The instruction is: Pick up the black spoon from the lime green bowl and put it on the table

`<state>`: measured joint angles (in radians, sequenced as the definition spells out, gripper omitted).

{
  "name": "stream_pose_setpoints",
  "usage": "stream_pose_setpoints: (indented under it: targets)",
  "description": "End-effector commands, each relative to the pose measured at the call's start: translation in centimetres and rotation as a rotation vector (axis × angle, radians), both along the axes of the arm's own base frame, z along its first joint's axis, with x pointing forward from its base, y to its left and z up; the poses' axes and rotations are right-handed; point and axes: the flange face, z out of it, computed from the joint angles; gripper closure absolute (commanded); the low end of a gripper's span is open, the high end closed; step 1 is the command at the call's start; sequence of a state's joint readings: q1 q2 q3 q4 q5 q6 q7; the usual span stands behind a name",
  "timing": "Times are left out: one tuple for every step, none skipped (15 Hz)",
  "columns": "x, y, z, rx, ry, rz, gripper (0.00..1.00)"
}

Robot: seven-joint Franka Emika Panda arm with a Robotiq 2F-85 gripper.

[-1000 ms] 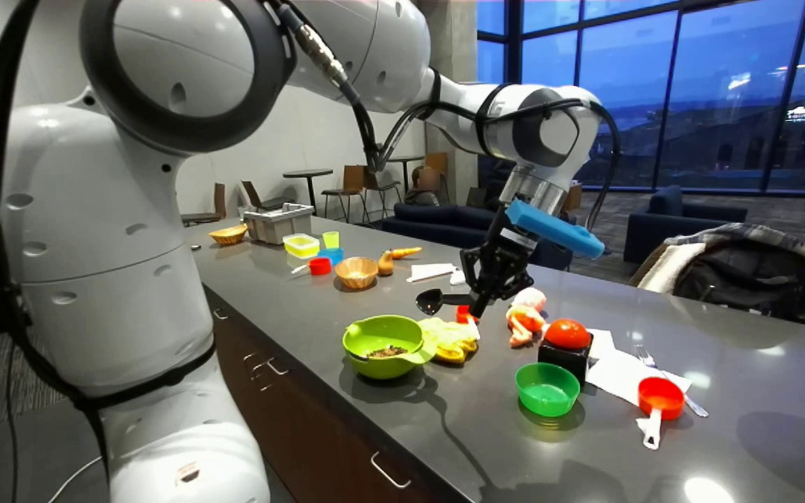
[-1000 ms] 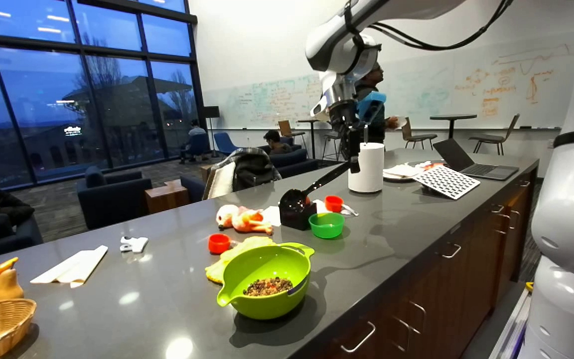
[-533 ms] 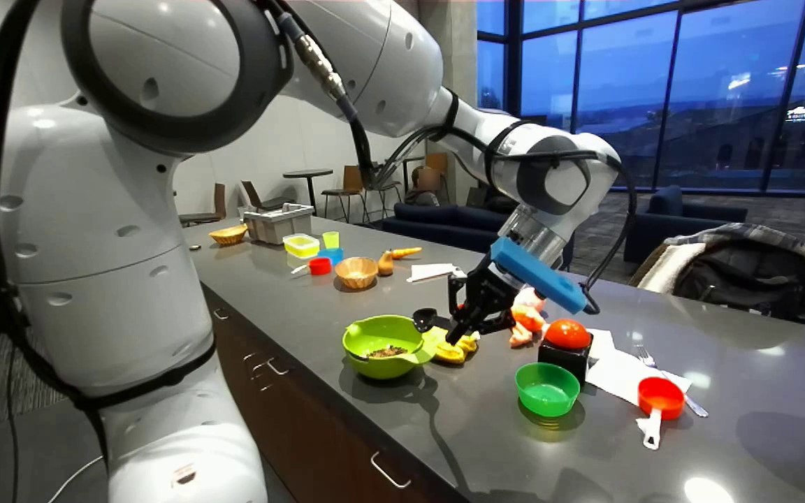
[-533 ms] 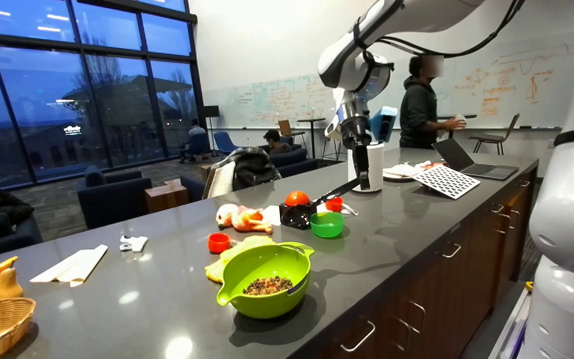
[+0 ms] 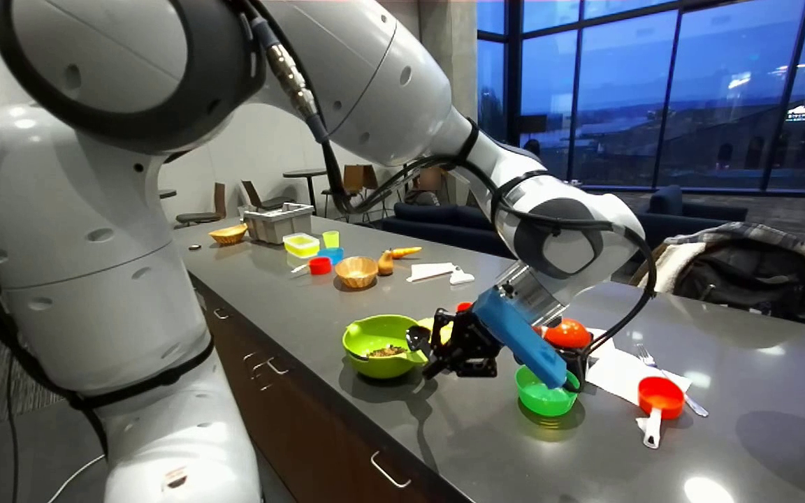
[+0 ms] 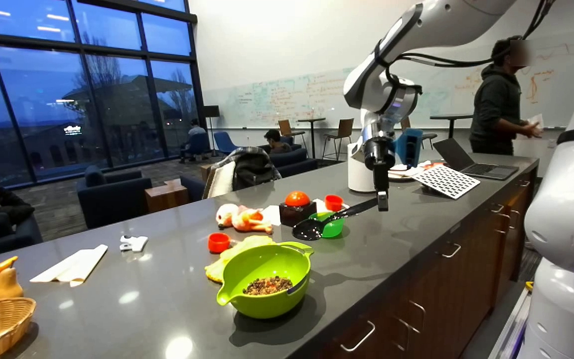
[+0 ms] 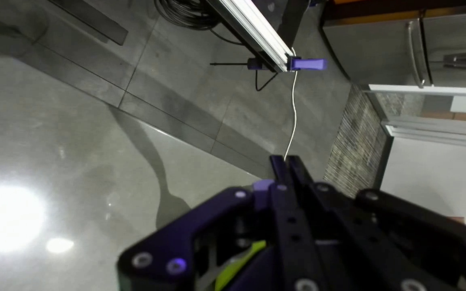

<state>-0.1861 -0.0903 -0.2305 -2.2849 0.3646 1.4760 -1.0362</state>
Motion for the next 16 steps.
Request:
stream_pose_setpoints:
  targets:
    - [-2.5, -1.6, -0.6, 0.057, -0.032, -0.090, 0.99]
    - [-2.9, -2.0, -1.1, 0.070, -0.034, -0.108, 0.99]
    - [-3.3, -2.4, -1.6, 0.085, -0.032, -0.128, 0.99]
    - [-3.5, -2.9, -2.3, 0.099, -0.032, -0.145, 0.99]
    - [-3.8, -3.2, -2.8, 0.115, -0.037, -0.162, 0.99]
    - [-4.0, -3.5, -3.3, 0.126, -0.042, -0.177, 0.99]
    - [-3.9, -3.8, -4.0, 0.139, -0.049, -0.190, 0.99]
    - [-4.0, -4.0, -4.4, 0.147, -0.055, -0.202, 0.99]
    - [-4.0, -4.2, -4.9, 0.157, -0.060, -0.212, 0.99]
    - [-3.9, -4.4, -5.6, 0.169, -0.067, -0.222, 0.99]
    - [-3.9, -4.6, -6.3, 0.180, -0.070, -0.235, 0.99]
    - [-3.8, -4.7, -7.0, 0.190, -0.073, -0.245, 0.99]
    - [-4.1, -5.0, -8.2, 0.193, -0.093, -0.259, 0.99]
    - [-4.6, -5.3, -9.0, 0.202, -0.105, -0.273, 0.99]
    - [-4.9, -5.5, -9.9, 0.206, -0.120, -0.283, 0.99]
    - [-4.9, -5.5, -10.5, 0.214, -0.144, -0.303, 0.99]
